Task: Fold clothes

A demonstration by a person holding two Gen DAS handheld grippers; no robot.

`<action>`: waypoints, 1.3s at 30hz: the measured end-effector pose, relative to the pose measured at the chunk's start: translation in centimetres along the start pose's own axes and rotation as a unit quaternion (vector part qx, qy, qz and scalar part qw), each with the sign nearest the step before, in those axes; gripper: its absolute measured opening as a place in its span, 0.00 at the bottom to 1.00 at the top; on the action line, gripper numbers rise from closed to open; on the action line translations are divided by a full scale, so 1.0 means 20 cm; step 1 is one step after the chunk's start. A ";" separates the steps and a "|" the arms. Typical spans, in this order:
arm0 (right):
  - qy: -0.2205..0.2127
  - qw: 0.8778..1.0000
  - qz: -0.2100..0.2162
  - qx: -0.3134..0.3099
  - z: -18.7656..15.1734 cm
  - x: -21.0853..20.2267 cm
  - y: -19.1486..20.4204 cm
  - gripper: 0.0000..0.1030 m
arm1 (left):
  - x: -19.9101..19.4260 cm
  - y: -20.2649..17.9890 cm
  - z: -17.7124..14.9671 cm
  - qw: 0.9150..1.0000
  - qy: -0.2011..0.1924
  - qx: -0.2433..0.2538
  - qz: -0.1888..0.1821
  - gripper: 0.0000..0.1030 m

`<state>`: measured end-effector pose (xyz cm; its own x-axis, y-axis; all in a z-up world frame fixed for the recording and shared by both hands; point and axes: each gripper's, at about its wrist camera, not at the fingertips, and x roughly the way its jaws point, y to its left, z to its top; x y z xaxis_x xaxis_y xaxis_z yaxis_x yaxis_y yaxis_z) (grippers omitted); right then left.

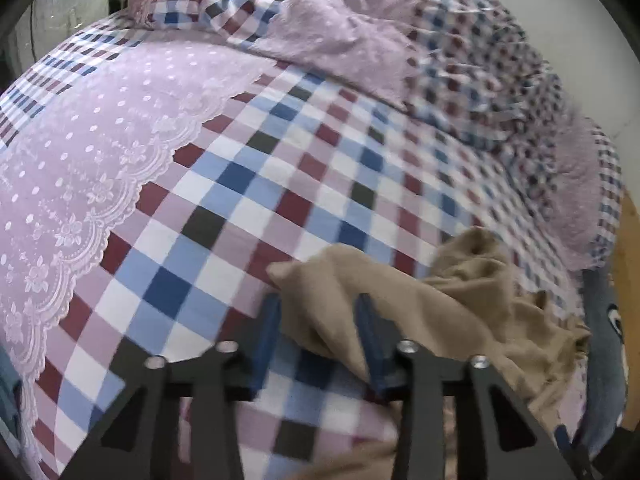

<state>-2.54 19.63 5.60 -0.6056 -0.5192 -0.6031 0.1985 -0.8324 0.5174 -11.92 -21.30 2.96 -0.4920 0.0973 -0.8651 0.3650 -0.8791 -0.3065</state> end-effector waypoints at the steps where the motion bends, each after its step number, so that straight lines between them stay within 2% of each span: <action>1: 0.001 1.000 0.000 -0.001 0.00 0.00 0.00 1.00 | 0.01 0.00 0.01 1.000 0.000 0.002 0.001 0.33; 4: 0.007 1.000 -0.002 -0.008 -0.02 0.03 0.01 1.00 | 0.03 0.03 0.07 1.000 0.001 -0.011 0.005 0.06; 5: 0.010 1.000 -0.003 -0.010 -0.02 0.03 0.02 1.00 | 0.02 0.04 0.09 1.000 -0.003 -0.017 0.002 0.04; 12: 0.022 0.999 -0.014 -0.018 -0.04 0.08 0.00 1.00 | -0.35 0.12 0.44 0.993 -0.104 -0.017 0.050 0.02; 16: 0.024 0.999 -0.015 -0.021 -0.04 0.09 0.00 1.00 | -0.57 0.17 0.64 0.983 -0.162 -0.016 0.079 0.00; 20: 0.028 0.999 -0.016 -0.022 -0.04 0.10 0.00 1.00 | -0.78 0.21 0.84 0.969 -0.220 -0.015 0.107 0.00; 22: 0.030 0.999 -0.015 -0.021 -0.04 0.10 0.00 1.00 | -0.80 0.30 0.85 0.969 -0.220 -0.027 0.112 0.00; 23: 0.031 0.999 -0.015 -0.020 -0.04 0.10 0.00 1.00 | -0.77 0.33 0.83 0.972 -0.207 -0.023 0.107 0.00; 26: 0.030 0.999 -0.015 -0.021 -0.05 0.10 0.00 1.00 | -0.60 0.27 0.71 0.985 -0.144 0.043 0.085 0.01; 27: 0.031 0.999 -0.014 -0.022 -0.04 0.10 0.00 1.00 | -0.54 0.19 0.64 0.986 -0.127 0.078 0.080 0.02; 28: 0.032 0.999 -0.014 -0.024 -0.04 0.10 0.00 1.00 | -0.47 0.09 0.57 0.984 -0.112 0.119 0.076 0.10; 29: 0.032 0.999 -0.015 -0.027 -0.05 0.10 0.01 1.00 | -0.41 -0.01 0.49 0.980 -0.097 0.160 0.072 0.19; 32: 0.032 0.999 -0.017 -0.035 -0.06 0.11 0.03 1.00 | -0.24 -0.33 0.29 0.961 -0.059 0.265 0.045 0.44; 33: 0.032 0.999 -0.018 -0.037 -0.06 0.11 0.04 1.00 | -0.19 -0.45 0.23 0.953 -0.048 0.297 0.032 0.47; 35: 0.031 0.998 -0.021 -0.041 -0.06 0.11 0.04 1.00 | -0.10 -0.65 0.12 0.932 -0.037 0.360 0.034 0.57; 39: 0.030 0.999 -0.021 -0.032 -0.05 0.11 0.02 1.00 | 0.10 -0.93 -0.03 0.883 -0.039 0.457 0.095 0.59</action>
